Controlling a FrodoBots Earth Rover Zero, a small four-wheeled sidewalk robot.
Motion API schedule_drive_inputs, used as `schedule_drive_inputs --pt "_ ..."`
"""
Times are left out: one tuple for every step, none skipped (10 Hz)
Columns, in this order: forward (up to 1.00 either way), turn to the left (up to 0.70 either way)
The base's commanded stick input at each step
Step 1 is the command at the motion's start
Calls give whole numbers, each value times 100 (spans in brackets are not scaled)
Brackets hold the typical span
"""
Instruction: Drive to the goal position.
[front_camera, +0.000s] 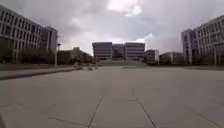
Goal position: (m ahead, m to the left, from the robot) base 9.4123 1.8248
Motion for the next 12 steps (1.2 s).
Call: schedule_drive_inputs --pt "100 0" --pt "100 0" --pt "100 0" --pt "100 0" --pt "100 0" --pt "100 0" --pt "100 0" --pt "100 0" --pt "100 0" --pt "100 0" --pt "100 0" --pt "100 0"
